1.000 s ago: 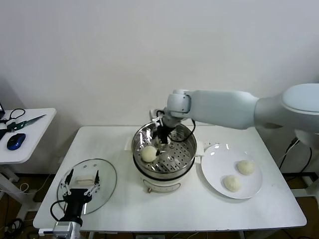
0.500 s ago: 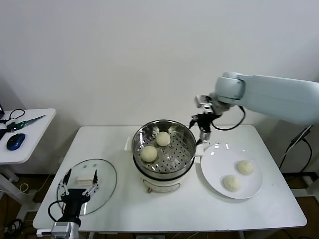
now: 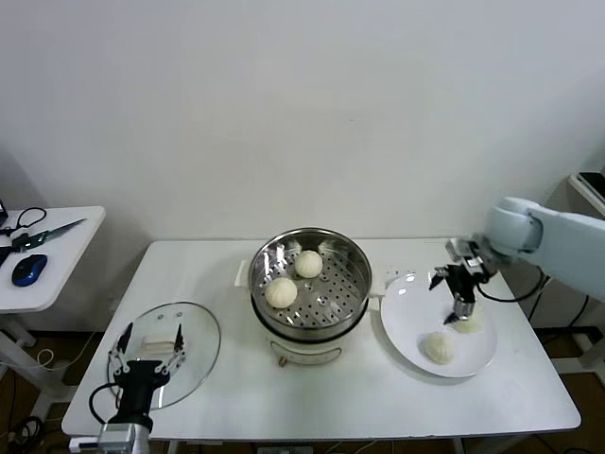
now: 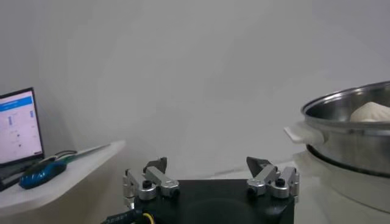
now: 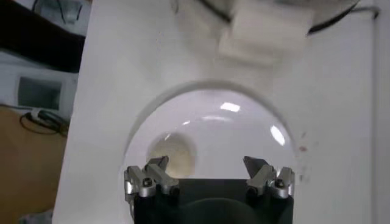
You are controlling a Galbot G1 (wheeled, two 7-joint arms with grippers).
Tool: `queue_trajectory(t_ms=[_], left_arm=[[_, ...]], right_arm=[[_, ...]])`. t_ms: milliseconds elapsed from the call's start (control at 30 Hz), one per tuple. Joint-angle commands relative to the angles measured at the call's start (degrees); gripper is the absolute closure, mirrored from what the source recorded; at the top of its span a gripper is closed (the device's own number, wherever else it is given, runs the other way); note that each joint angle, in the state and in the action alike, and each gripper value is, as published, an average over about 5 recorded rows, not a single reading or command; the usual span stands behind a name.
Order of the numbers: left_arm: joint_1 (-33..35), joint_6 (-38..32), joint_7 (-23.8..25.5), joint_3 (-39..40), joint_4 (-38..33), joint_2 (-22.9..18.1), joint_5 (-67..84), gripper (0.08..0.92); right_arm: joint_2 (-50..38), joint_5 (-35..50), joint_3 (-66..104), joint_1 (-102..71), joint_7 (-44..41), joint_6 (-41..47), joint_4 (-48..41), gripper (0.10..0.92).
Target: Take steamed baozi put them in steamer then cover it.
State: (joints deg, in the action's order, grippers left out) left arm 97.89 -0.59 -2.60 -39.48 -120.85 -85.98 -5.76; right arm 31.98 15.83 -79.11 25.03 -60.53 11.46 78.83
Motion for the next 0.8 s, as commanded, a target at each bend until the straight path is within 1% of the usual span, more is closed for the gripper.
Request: queue_trajectory(t_ms=[33,333,800], left_arm=[[0.2,0.1,0.0,-0.1,0.1,-0.5,-0.9,0.177],[0.6,0.2,-0.1,-0.2,0.1,-0.9,-1.3,0.177],[0.6,0.2,-0.1,-0.2,0.8,-0.9,-1.3,0.177]], right_arm=[[-2.4,-9.0,10.4,-16.3,-0.4,-0.8,-2.7,0.203],[2.7,-8.8,11.1,-18.0,0.1,-0.6,-5.0,0.203],[5.6,-8.9,11.8,-17.6,0.1,-1.2,-8.2,0.203]])
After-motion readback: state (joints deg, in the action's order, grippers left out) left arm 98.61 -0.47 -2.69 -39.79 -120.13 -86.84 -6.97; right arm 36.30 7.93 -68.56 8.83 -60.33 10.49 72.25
